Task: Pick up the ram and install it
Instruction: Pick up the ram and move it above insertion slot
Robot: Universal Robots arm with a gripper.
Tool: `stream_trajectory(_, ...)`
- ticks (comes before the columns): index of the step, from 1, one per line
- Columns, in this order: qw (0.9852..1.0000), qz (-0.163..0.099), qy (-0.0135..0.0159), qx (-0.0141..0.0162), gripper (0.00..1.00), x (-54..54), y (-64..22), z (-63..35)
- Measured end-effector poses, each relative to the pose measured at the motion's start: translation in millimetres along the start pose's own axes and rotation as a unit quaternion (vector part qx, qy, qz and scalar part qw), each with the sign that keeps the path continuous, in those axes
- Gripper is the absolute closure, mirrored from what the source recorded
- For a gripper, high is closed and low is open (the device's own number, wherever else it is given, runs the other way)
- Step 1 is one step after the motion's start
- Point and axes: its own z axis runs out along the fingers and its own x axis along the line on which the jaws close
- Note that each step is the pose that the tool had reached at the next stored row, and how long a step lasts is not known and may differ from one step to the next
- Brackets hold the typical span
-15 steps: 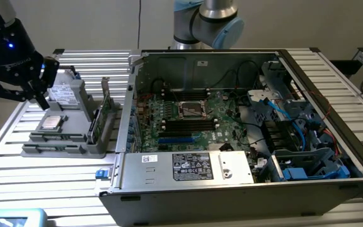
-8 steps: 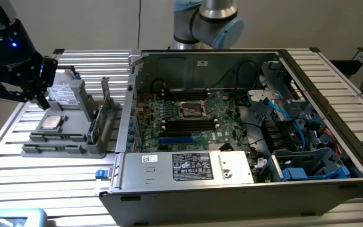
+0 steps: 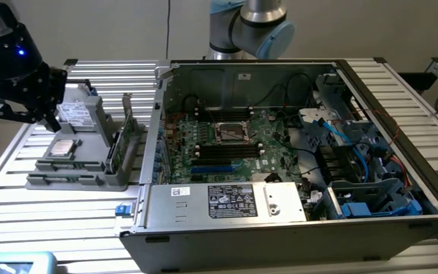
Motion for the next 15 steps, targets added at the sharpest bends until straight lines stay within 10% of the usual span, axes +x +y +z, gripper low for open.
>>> stream_trajectory(8,0.9974,-0.072,0.0,0.0001,0.89,-0.4,0.2,0.2)
stream_trajectory(15,0.9909,-0.135,0.0001,0.0003,0.89,-0.6,0.3,0.2)
